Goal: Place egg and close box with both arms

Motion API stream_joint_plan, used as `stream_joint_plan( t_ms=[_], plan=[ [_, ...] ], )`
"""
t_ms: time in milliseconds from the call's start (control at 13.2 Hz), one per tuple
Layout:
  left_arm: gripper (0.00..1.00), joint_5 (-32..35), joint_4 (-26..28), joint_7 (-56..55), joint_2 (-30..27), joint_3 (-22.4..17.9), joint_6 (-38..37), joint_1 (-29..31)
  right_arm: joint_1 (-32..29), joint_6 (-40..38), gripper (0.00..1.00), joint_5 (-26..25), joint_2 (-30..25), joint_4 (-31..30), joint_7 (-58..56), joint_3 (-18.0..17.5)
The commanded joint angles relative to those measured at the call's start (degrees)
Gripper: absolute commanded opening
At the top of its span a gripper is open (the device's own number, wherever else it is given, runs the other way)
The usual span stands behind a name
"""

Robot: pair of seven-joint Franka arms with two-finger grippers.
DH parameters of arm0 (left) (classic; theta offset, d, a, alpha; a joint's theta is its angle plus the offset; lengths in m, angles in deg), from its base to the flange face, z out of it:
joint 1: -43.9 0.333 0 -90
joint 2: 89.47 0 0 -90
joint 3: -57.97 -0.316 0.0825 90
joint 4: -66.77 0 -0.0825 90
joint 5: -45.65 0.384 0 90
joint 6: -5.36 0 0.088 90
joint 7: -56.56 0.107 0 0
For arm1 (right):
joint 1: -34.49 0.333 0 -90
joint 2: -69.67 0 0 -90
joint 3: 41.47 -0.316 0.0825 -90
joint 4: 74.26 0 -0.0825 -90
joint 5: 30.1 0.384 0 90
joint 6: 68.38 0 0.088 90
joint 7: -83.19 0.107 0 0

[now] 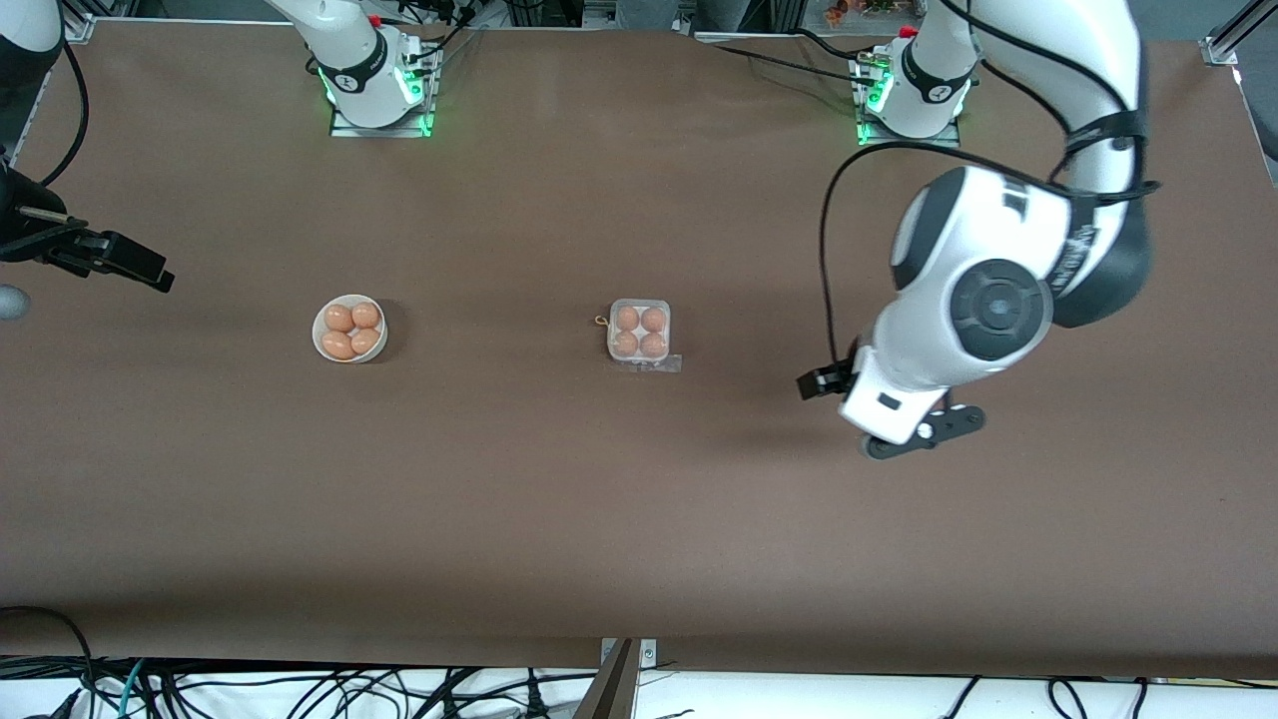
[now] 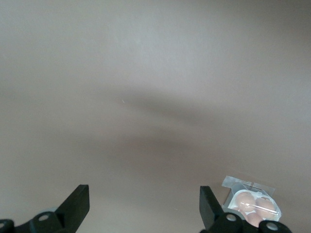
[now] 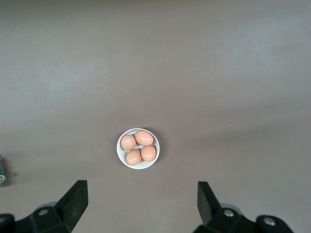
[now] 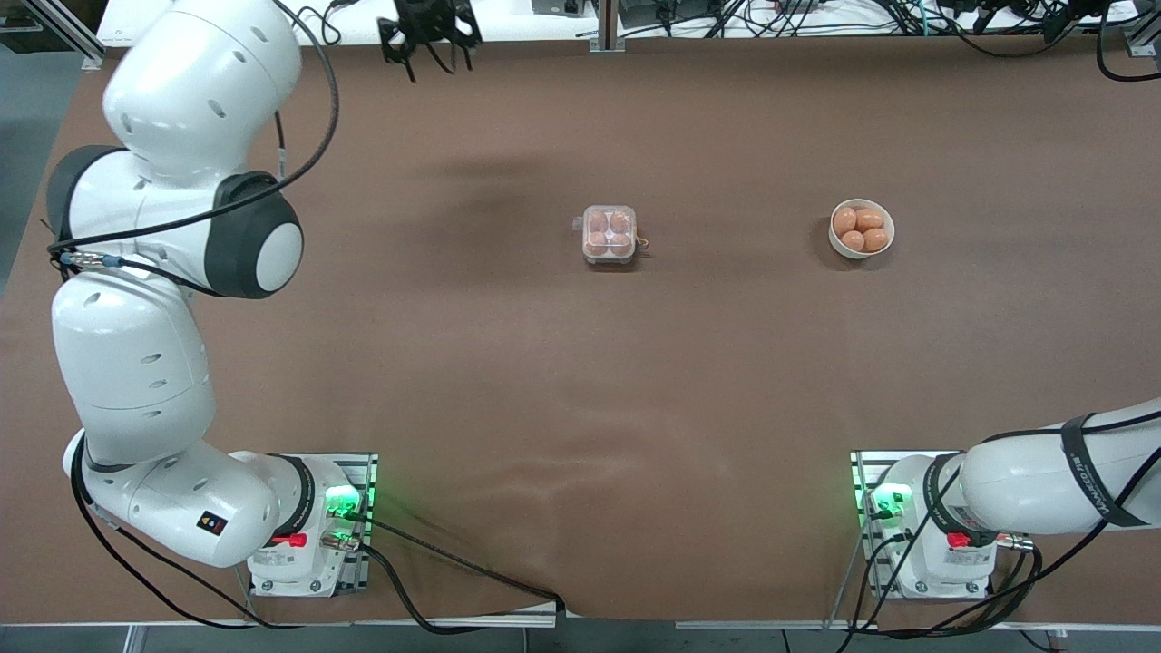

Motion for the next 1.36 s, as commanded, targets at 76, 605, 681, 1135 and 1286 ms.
stream_joint_plan(
  t_ms=[76,605,681,1135,1286],
  plan=[
    [1.0,1.5,2.6,16.1,-7.9,0.9,-2.3,8.7,0.1,0.3,1.0,0.8,-0.6,-0.4,-0.7,0.0],
    [1.0,8.4,19.6,27.6,-25.5,0.8,-1.7,12.8,0.2,0.2,1.0,0.9,-0.6,-0.4,-0.7,-0.1],
    [1.0,8.4,21.6,27.4,-27.8,0.8,-1.7,13.2,0.1,0.1,1.0,0.9,-0.5,-0.4,-0.7,-0.1],
    [1.0,8.8,31.2,27.3,-35.5,1.3,1.0,15.7,0.2,0.2,1.0,0.8,-0.5,-0.4,-0.8,0.0],
    [1.0,10.5,33.0,27.5,-37.2,2.1,1.2,15.7,0.2,0.2,1.0,0.8,-0.6,-0.4,-0.7,-0.1]
  ],
)
